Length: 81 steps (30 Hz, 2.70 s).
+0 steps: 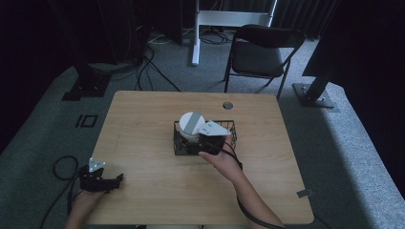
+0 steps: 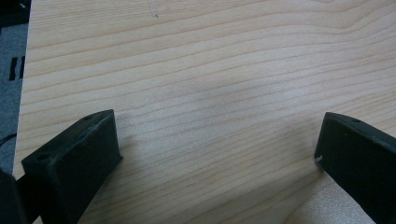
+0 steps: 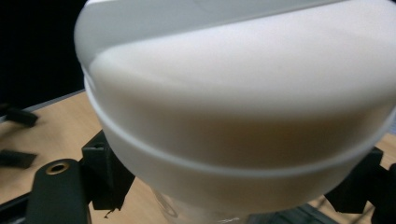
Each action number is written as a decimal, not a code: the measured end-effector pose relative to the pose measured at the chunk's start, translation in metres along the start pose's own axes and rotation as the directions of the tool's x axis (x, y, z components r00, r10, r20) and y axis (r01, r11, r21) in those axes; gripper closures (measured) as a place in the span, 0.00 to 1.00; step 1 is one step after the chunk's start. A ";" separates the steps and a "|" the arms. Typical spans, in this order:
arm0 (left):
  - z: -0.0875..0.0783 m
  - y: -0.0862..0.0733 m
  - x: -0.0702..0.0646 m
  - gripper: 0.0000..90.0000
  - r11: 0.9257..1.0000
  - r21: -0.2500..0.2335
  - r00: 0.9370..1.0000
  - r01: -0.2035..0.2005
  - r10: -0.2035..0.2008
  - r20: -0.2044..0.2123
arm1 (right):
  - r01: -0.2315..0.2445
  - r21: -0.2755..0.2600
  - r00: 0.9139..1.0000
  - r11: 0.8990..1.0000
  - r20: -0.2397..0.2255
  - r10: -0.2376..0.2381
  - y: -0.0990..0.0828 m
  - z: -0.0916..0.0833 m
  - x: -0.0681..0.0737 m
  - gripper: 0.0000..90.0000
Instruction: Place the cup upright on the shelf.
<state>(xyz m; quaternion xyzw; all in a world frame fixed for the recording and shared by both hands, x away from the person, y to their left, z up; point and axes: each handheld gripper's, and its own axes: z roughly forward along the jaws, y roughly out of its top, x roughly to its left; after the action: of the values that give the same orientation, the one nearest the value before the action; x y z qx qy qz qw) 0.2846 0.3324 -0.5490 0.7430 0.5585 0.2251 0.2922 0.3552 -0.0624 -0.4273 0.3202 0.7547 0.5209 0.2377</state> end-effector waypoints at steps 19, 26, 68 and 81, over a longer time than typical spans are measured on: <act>0.000 0.000 0.000 0.00 1.000 0.001 1.000 0.000 0.000 0.001 | -0.059 0.029 0.969 0.998 0.242 0.050 -0.001 0.001 -0.042 0.20; 0.000 0.000 0.000 0.00 1.000 0.000 1.000 0.001 -0.001 0.000 | -0.088 0.047 0.947 0.995 0.315 0.069 -0.010 0.002 -0.057 0.20; 0.000 0.000 0.000 0.00 1.000 0.000 1.000 0.000 0.000 0.001 | -0.164 0.173 0.933 0.971 0.346 0.096 -0.049 0.019 -0.073 0.20; 0.000 0.000 0.000 0.00 1.000 0.000 1.000 0.000 0.000 0.000 | -0.192 0.125 0.937 0.973 0.320 0.144 -0.056 0.014 -0.077 0.20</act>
<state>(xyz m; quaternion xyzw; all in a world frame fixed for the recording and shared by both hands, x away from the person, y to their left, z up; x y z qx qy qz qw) 0.2846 0.3324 -0.5490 0.7429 0.5586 0.2249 0.2923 0.4046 -0.1236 -0.4825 0.4786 0.7162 0.4228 0.2816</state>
